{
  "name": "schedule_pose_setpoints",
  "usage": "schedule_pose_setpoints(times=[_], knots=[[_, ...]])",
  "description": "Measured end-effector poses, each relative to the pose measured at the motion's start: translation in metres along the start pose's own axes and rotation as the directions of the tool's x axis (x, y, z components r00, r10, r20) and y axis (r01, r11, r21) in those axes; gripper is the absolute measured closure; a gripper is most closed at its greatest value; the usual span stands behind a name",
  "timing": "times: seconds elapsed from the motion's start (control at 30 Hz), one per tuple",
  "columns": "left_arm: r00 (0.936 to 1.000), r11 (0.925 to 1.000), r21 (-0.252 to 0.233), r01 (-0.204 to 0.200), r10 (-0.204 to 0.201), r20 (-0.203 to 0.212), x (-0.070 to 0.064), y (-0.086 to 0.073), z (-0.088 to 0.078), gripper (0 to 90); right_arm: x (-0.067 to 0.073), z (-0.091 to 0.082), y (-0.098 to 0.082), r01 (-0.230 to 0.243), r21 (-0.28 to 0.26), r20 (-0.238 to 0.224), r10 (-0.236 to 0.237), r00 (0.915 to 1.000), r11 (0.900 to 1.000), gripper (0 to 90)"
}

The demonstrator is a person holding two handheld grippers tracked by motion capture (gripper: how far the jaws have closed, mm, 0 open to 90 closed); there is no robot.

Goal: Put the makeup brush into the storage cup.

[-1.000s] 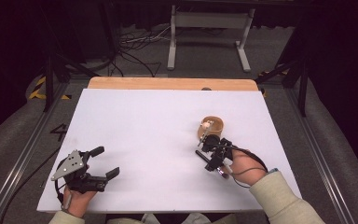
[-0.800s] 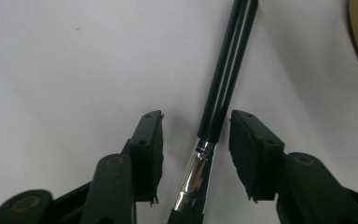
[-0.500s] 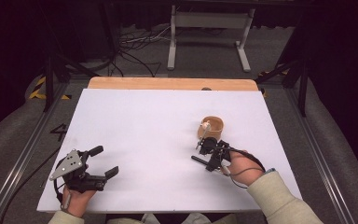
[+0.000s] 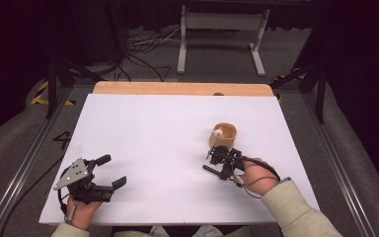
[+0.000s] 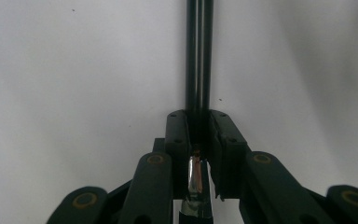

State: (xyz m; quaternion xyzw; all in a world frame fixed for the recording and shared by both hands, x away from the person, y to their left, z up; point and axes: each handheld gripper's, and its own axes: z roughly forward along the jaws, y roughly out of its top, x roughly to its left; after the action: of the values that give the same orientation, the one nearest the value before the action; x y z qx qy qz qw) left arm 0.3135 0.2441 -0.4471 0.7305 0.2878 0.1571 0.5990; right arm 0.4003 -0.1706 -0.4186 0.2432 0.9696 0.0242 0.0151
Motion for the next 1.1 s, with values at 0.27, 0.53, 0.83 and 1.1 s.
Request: schedule_pose_setpoints(times=[0.27, 0.53, 0.83, 1.1], knots=[[0.9994, 0.9998, 0.018, -0.006, 0.005, 0.033, -0.001, 0.005, 0.005, 3.9, 0.004, -0.01, 0.002, 0.041, -0.012, 0.005, -0.041, 0.9991, 0.999, 79.2], [0.9891, 0.9976, 0.058, -0.037, 0.028, 0.144, -0.004, 0.013, 0.019, 3.5, 0.013, -0.036, 0.007, 0.131, -0.034, 0.024, -0.13, 0.9913, 0.991, 79.2], [0.961, 0.9932, 0.072, -0.091, 0.069, 0.268, -0.015, 0.031, 0.041, 6.9, 0.03, -0.07, 0.02, 0.262, -0.05, 0.043, -0.26, 0.9646, 0.964, 79.2], [0.9329, 0.9905, 0.088, -0.106, 0.068, 0.354, -0.025, 0.04, 0.059, 11.3, 0.045, -0.095, 0.03, 0.373, -0.04, 0.078, -0.369, 0.926, 0.927, 79.2]])
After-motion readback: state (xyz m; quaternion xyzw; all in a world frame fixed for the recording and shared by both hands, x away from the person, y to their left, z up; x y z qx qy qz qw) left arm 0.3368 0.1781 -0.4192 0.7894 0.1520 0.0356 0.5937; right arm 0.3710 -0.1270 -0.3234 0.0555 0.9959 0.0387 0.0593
